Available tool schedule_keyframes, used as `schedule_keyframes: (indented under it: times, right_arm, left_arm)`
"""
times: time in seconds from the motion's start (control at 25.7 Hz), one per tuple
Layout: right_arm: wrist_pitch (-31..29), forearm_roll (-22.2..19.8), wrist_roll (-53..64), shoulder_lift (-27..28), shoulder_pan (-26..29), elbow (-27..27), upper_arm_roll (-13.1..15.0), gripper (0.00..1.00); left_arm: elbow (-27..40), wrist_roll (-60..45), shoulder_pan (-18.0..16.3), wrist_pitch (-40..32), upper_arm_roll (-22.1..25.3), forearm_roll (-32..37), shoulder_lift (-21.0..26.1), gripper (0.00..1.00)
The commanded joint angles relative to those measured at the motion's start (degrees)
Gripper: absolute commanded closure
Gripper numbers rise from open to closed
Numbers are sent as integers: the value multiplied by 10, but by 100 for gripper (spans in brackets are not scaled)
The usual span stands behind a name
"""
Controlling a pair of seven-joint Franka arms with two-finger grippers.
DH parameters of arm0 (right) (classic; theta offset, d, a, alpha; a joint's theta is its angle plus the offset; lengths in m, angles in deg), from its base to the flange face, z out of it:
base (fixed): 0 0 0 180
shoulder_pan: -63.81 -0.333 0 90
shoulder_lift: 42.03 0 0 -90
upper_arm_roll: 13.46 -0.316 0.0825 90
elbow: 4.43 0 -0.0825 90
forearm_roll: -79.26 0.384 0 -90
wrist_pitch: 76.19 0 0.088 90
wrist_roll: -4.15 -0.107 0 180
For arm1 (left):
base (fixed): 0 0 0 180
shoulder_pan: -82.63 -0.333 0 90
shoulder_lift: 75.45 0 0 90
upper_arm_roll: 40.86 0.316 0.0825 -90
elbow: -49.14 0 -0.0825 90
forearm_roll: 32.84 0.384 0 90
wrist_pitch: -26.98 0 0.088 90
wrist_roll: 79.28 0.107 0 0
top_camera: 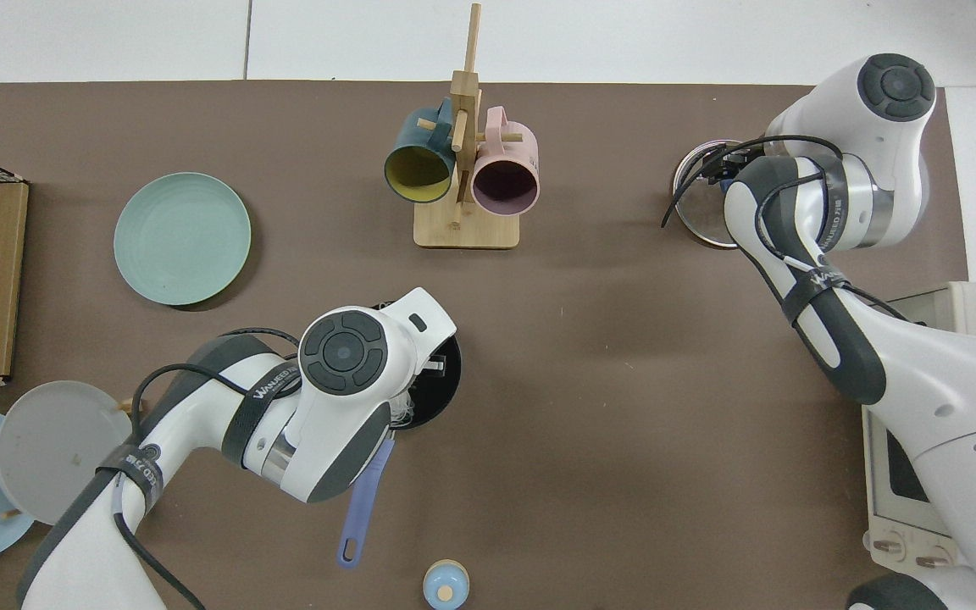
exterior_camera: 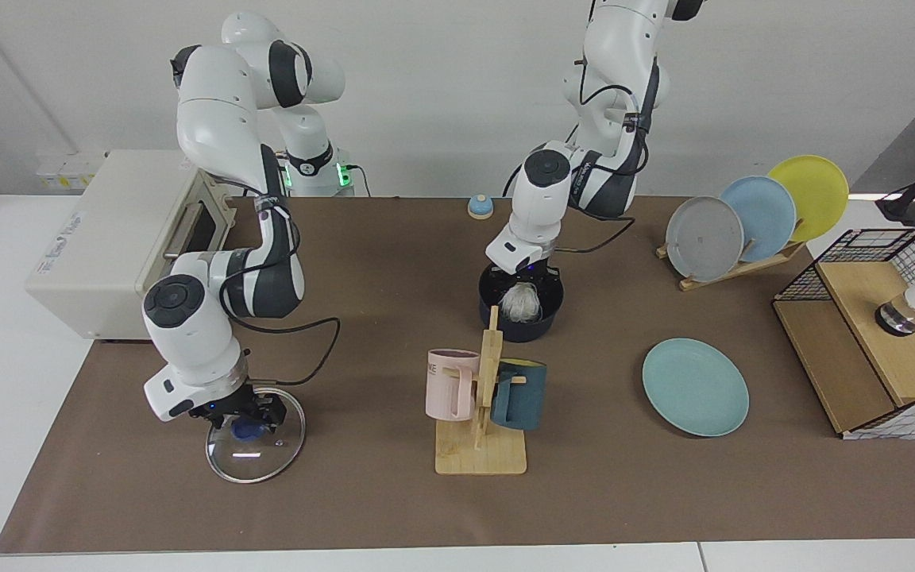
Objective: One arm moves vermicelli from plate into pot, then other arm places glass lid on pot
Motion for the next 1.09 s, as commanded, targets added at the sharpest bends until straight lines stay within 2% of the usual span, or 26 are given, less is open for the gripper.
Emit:
schedule_keyframes:
  times: [0.0, 0.08, 0.16, 0.19, 0.39, 0.47, 0.58, 0.7, 0.82, 1.05]
  right_arm:
    - [-20, -4, 1, 5, 7, 6, -6, 15]
    - [-20, -5, 1, 5, 8, 6, -6, 40]
    - [-20, -4, 1, 5, 6, 6, -6, 56]
    - [-20, -4, 0, 5, 6, 6, -6, 59]
    - [-20, -4, 0, 5, 6, 6, -6, 59]
    - [-20, -3, 0, 5, 6, 6, -6, 71]
    - [-20, -2, -4, 4, 4, 6, -6, 99]
    - [-19, -3, -16, 3, 1, 6, -6, 100]
    - [-9, -4, -18, -9, -2, 6, -6, 100]
    - [36, 0, -19, -70, -9, 26, -7, 100]
  left_arm:
    - [12, -11, 1, 13, 4, 15, -8, 0]
    - [11, -12, 1, 12, 4, 15, -7, 0]
    - [9, -13, 1, 10, 4, 15, -8, 0]
    - [7, -13, 1, 8, 4, 15, -8, 0]
    - [-4, -18, 1, -10, 4, 15, -20, 0]
    - [-27, -17, 1, -45, 6, 14, -31, 0]
    - [-87, -10, 0, -123, 12, 9, -34, 0]
    - [-147, 1, -2, -193, 13, 8, -33, 0]
    - [-178, 19, -13, -225, 15, 9, -34, 0]
    - [-211, 136, -85, -281, 18, 7, -56, 0]
